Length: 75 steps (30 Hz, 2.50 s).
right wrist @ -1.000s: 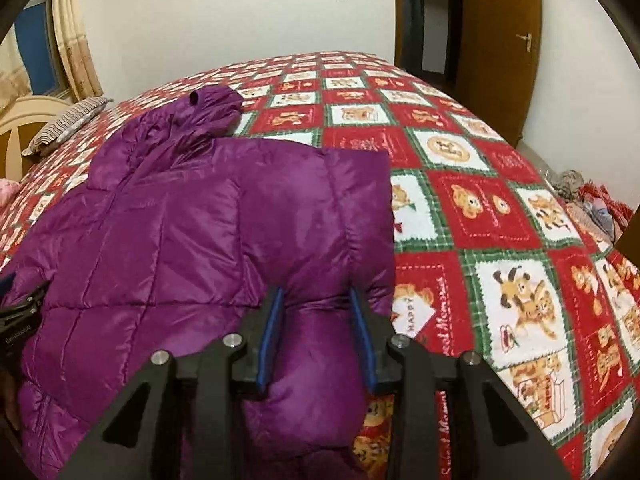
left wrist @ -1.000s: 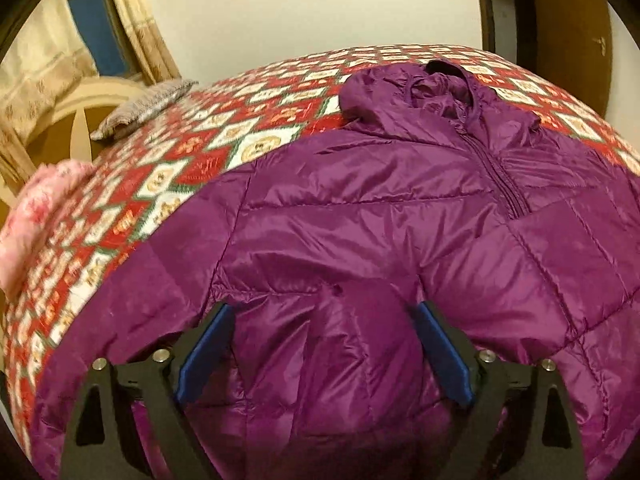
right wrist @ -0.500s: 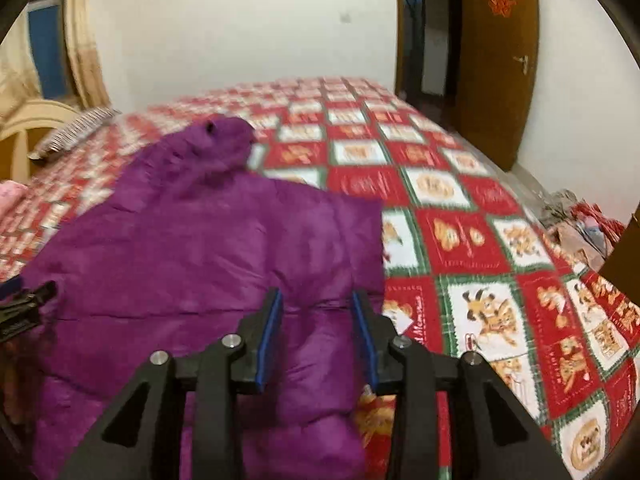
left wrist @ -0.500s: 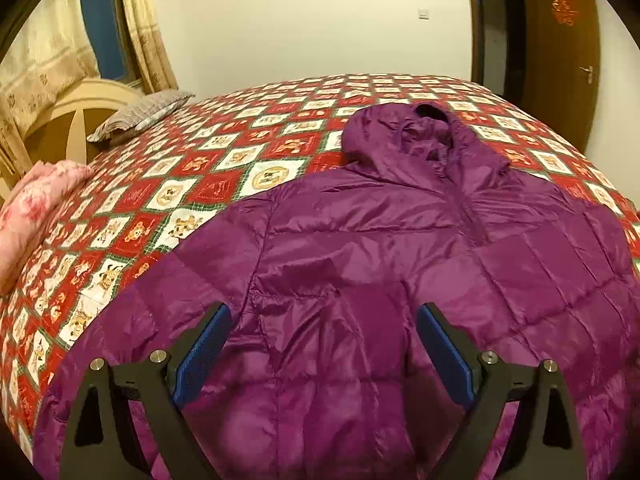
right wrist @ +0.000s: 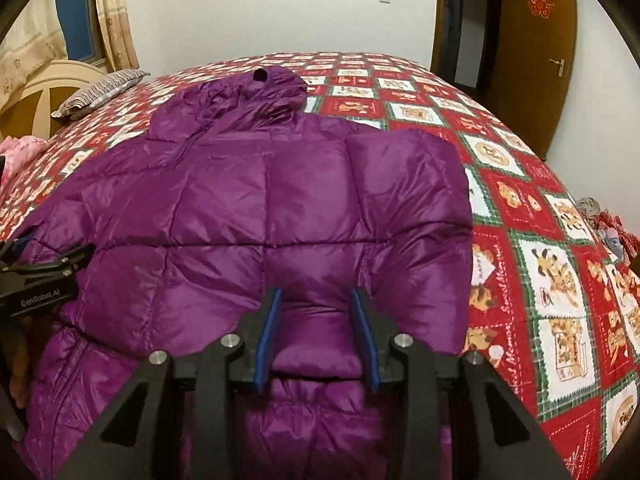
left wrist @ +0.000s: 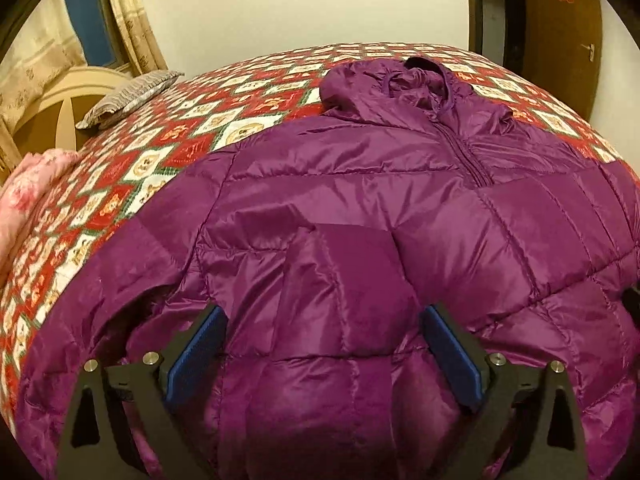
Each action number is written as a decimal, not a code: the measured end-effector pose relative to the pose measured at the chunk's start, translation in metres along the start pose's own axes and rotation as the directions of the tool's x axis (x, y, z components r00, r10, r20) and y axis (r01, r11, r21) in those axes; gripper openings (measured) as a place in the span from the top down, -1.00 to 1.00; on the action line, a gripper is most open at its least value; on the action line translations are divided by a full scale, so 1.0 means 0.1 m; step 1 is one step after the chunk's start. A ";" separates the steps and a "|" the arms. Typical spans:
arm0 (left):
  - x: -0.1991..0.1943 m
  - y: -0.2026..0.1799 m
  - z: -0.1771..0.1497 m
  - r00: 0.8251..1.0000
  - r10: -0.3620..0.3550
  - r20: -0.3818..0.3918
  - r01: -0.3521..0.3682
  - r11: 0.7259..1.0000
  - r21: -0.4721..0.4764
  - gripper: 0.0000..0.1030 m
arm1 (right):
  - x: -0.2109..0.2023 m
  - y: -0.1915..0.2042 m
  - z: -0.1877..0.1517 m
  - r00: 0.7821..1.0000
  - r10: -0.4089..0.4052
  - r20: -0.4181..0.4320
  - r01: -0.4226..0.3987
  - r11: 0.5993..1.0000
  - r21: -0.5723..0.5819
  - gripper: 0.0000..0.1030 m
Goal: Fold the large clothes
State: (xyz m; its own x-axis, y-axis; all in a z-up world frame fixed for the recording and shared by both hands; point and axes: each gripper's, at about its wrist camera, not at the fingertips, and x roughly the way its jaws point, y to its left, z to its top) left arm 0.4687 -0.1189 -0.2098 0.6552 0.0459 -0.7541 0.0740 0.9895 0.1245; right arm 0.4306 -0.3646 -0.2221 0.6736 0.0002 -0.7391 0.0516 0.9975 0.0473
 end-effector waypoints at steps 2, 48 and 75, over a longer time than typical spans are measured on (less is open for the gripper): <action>0.01 0.01 0.00 1.000 -0.005 0.001 0.005 1.000 -0.006 -0.93 | 0.00 0.00 0.00 1.000 0.002 0.005 -0.002 1.000 0.003 0.23; -1.16 1.42 -0.35 0.981 0.165 0.103 -0.163 0.986 -0.026 -0.97 | -0.74 0.04 -0.37 0.998 0.041 0.044 -0.041 0.999 -0.006 -0.60; -1.85 2.89 -1.31 0.977 0.207 0.047 -0.186 0.943 -0.274 0.85 | -1.31 0.43 -0.73 0.986 0.082 0.147 -0.076 0.996 -0.045 -0.61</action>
State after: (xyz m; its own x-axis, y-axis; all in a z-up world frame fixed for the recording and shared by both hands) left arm 0.2702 0.1769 -0.1183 0.6912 0.2431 -0.6805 -0.2587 0.9625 0.0811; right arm 0.2901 -0.3164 -0.1722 0.7765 0.0713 -0.6261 -0.0326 0.9968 0.0731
